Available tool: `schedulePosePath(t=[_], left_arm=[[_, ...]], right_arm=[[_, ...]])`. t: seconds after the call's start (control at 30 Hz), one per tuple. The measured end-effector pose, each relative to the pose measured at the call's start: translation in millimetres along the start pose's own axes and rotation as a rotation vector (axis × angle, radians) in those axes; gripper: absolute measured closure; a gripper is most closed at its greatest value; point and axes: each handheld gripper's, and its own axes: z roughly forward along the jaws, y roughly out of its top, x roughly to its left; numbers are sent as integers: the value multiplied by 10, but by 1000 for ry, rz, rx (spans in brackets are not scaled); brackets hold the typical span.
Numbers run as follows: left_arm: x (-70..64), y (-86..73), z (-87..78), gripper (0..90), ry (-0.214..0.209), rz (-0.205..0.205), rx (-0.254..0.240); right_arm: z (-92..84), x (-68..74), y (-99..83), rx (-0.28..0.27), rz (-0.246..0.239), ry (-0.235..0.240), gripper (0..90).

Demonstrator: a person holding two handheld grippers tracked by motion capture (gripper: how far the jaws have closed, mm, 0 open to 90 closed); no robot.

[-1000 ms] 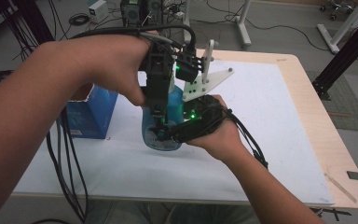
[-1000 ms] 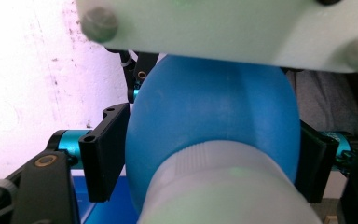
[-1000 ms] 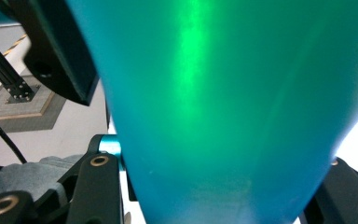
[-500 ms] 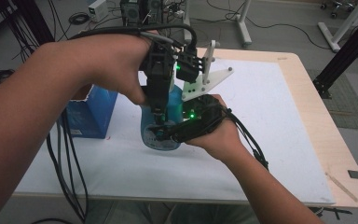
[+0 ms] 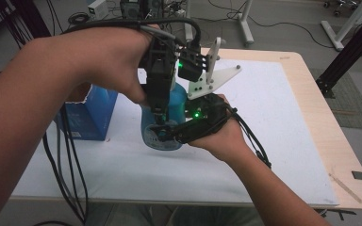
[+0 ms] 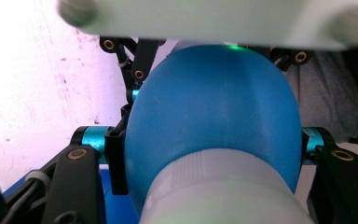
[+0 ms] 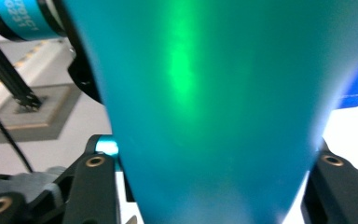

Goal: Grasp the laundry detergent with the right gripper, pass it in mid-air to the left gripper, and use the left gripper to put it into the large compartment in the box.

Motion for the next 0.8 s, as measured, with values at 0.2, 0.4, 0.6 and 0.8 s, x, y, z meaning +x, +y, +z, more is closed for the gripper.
schedulePosePath(t=[0.2,0.4,0.6,0.8], left_arm=[[36,-56,-38,387,18,-29,26],[59,-155,-70,387,10,-58,27],[87,-257,-165,387,5,-101,30],[132,-403,-336,387,-5,-199,31]], right_arm=[[-75,29,-48,54,-6,-8,217],[-225,-6,-122,90,3,-51,129],[-387,-31,-123,114,7,-82,102],[-537,-50,-127,174,10,-152,9]])
